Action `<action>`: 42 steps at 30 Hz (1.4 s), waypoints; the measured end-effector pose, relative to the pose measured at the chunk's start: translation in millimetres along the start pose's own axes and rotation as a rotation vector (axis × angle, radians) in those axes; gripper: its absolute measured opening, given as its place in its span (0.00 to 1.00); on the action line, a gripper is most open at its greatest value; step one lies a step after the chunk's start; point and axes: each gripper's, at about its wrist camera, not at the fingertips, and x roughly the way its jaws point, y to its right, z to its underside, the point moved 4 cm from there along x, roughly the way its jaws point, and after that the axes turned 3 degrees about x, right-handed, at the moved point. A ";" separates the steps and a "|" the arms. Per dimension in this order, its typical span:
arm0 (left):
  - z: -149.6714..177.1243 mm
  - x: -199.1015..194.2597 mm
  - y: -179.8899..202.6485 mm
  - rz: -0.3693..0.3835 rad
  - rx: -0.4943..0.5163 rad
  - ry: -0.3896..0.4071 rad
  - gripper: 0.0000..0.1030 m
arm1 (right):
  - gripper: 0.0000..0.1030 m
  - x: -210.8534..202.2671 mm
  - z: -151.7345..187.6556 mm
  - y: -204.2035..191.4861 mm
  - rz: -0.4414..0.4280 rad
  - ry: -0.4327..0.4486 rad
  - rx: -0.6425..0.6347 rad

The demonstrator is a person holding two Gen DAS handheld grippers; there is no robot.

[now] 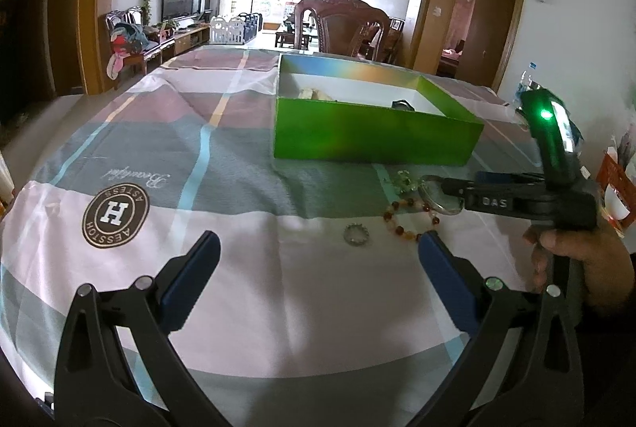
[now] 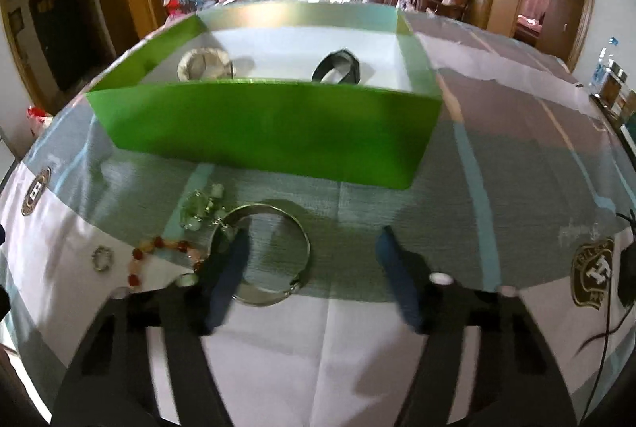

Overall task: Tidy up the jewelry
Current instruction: 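Grasp the silver bangle with the right tool, then grasp the red-and-white beaded bracelet with the left tool while the right tool holds the bangle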

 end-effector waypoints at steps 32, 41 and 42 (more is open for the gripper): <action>-20.1 75.2 84.4 0.039 0.210 -0.176 0.65 | 0.04 -121.9 26.3 42.0 -0.148 0.263 0.081; -23.8 119.4 81.3 0.021 0.195 -0.299 0.21 | 0.04 -133.6 36.4 48.5 -0.175 0.274 0.089; -24.8 120.5 79.3 0.015 0.183 -0.295 0.11 | 0.04 -133.6 37.9 48.6 -0.177 0.272 0.089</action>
